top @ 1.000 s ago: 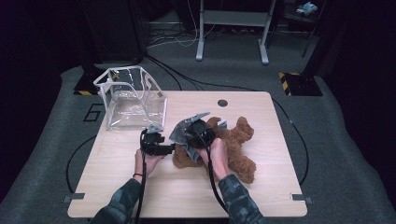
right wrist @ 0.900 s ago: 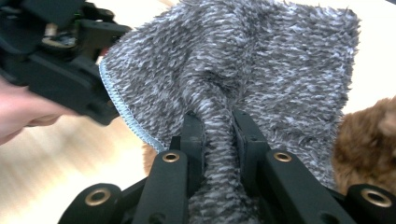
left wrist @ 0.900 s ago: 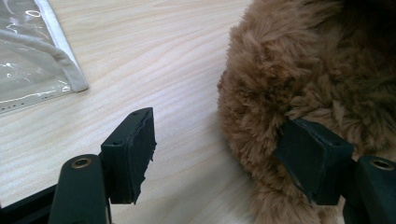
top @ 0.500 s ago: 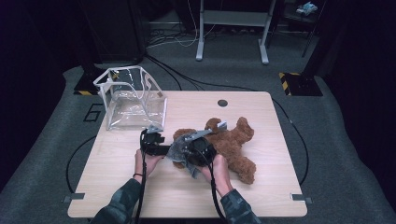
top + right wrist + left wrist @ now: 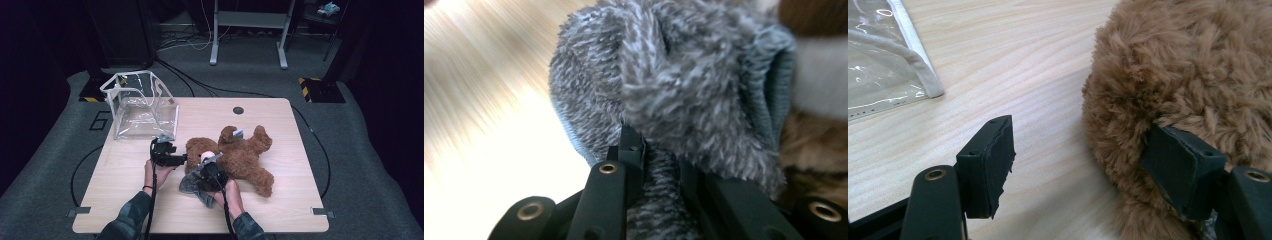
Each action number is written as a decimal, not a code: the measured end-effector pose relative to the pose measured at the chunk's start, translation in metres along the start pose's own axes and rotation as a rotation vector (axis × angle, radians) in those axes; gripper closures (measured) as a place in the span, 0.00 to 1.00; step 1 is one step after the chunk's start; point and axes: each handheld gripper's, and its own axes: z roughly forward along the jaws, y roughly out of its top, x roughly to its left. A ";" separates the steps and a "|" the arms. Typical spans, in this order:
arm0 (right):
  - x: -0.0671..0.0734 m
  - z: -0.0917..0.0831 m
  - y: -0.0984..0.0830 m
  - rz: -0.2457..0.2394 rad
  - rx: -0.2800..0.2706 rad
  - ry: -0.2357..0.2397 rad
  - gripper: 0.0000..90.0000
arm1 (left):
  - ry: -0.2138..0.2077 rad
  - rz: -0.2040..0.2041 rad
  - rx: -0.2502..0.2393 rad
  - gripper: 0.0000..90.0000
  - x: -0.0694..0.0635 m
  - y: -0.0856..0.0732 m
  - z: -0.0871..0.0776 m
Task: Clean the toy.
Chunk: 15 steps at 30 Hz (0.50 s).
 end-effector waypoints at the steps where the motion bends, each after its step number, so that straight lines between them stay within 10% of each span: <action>1: 0.000 0.000 0.000 0.000 0.000 0.000 0.87 | 0.000 0.000 0.000 0.32 0.000 0.000 0.000; 6: 0.001 -0.040 0.013 -0.036 -0.080 0.027 0.86 | -0.002 -0.001 0.001 0.32 0.000 0.000 0.001; 15: -0.031 -0.115 0.074 -0.009 -0.262 -0.151 0.86 | -0.015 0.016 0.011 0.32 -0.007 0.001 0.004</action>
